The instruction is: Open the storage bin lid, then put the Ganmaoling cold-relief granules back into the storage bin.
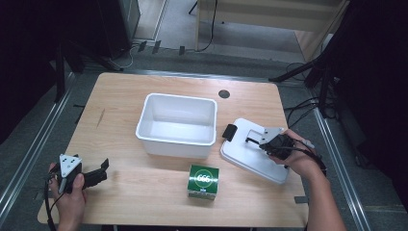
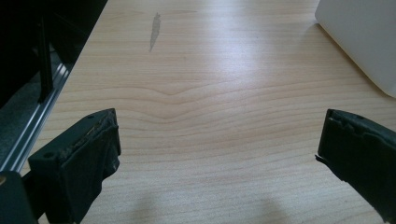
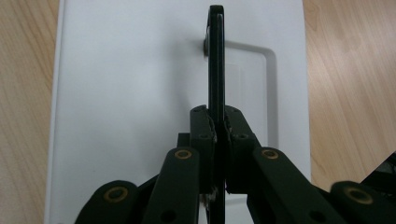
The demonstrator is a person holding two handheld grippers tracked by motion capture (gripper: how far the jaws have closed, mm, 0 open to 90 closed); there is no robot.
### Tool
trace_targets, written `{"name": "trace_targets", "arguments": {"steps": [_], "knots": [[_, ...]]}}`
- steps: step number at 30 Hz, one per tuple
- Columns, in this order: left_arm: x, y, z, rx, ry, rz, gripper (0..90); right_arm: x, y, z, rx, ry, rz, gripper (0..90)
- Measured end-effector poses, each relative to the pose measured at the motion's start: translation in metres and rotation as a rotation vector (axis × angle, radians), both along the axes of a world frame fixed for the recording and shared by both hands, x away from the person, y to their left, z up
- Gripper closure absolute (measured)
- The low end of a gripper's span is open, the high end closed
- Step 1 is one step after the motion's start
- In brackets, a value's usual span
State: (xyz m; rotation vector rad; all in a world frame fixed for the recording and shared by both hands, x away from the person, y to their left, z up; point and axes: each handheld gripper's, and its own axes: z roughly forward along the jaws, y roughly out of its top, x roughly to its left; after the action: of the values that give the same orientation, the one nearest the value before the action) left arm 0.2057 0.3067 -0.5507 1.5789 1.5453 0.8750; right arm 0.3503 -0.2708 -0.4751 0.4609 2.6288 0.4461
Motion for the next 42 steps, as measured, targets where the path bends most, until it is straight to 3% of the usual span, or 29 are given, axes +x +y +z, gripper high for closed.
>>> {"name": "trace_targets", "arguments": {"steps": [2,4,9,14,18,22,33,42], "knots": [[0.0,0.0,0.0,0.002,0.001,-0.002,0.0,-0.001,0.001,0.001,0.021,0.036,0.004,74.5],[0.0,0.0,0.0,0.002,0.005,-0.004,0.0,-0.005,0.004,0.004,0.028,0.047,-0.006,56.0],[0.0,0.0,0.0,0.002,0.006,-0.007,0.0,-0.013,0.006,0.014,0.064,0.031,-0.037,33.2],[0.0,0.0,0.0,0.001,0.006,-0.007,0.0,-0.025,0.016,0.025,0.084,0.089,-0.011,11.9],[0.0,0.0,0.0,0.0,0.006,-0.009,0.0,-0.037,0.028,0.03,0.117,0.169,0.018,7.8],[0.001,0.0,0.0,-0.003,0.005,-0.011,0.0,-0.047,0.042,0.03,0.117,0.23,0.044,1.6],[0.001,0.0,0.0,-0.003,0.007,-0.02,0.0,-0.071,0.085,0.027,0.122,0.214,0.187,0.9],[0.001,0.001,0.0,-0.006,0.006,-0.028,0.0,-0.082,0.111,0.022,0.12,0.241,0.231,0.9]]}}
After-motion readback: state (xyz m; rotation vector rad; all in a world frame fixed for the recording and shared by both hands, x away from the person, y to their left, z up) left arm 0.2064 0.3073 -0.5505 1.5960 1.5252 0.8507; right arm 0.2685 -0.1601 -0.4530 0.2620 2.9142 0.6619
